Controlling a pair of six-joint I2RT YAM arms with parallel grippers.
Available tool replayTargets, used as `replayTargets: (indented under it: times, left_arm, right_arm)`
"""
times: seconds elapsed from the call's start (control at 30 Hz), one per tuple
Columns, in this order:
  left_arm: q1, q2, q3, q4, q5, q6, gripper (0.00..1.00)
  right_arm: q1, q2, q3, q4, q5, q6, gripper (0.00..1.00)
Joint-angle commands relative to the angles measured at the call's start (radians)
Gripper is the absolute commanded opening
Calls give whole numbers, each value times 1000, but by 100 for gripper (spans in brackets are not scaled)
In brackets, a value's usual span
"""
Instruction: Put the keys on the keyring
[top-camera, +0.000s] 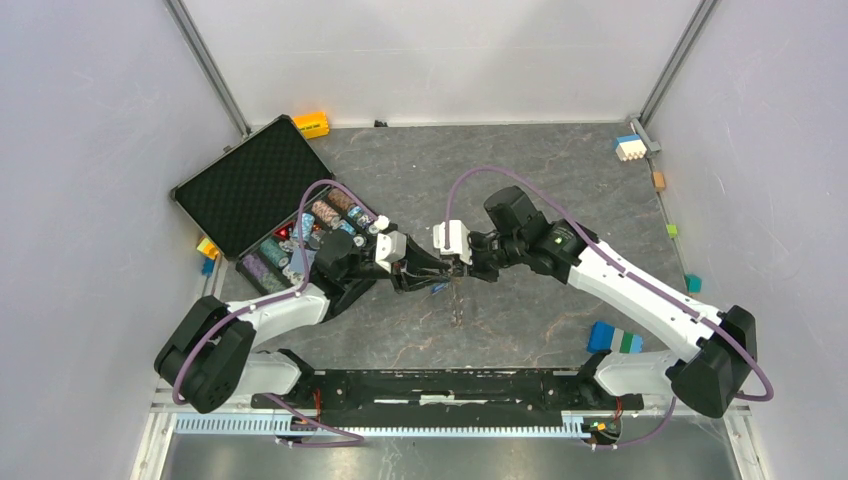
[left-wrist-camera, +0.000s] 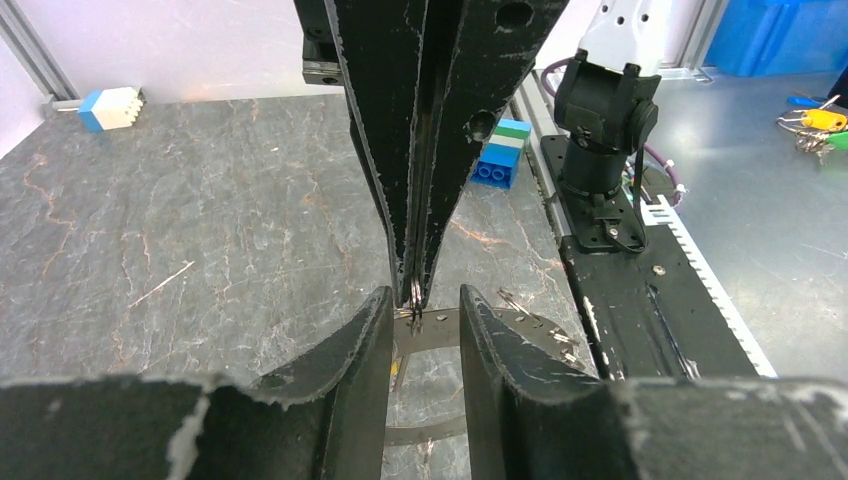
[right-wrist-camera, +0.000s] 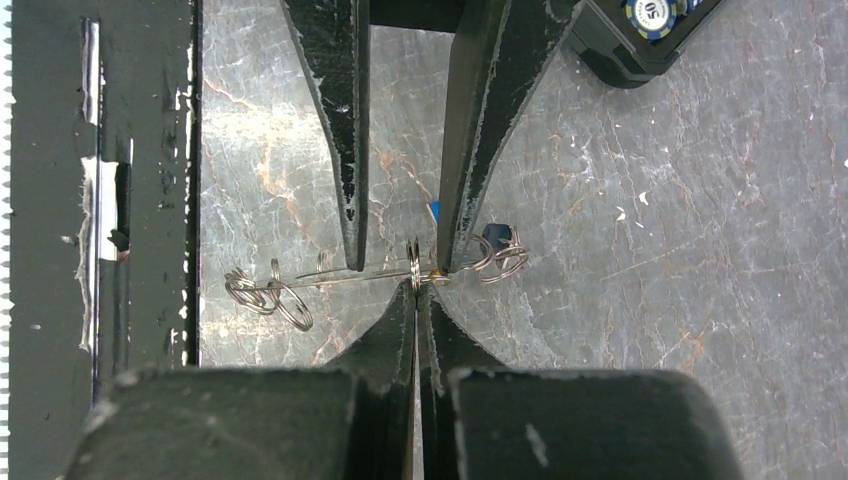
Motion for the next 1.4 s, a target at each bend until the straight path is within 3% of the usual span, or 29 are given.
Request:
replayTargets:
  times: [0.0,0.8,1.37]
  left_arm:
    - [-6,6,37,-8,8,48,36]
    - [-19,28,67,-113,8,126,18]
    - [-19,35,53,-82,-8,112,16]
  right_arm:
    - [18,2,51,26,47,6,0]
    - [58,48,101,-32,135,-6,0]
    - [65,70,123,-74,165,-23,0]
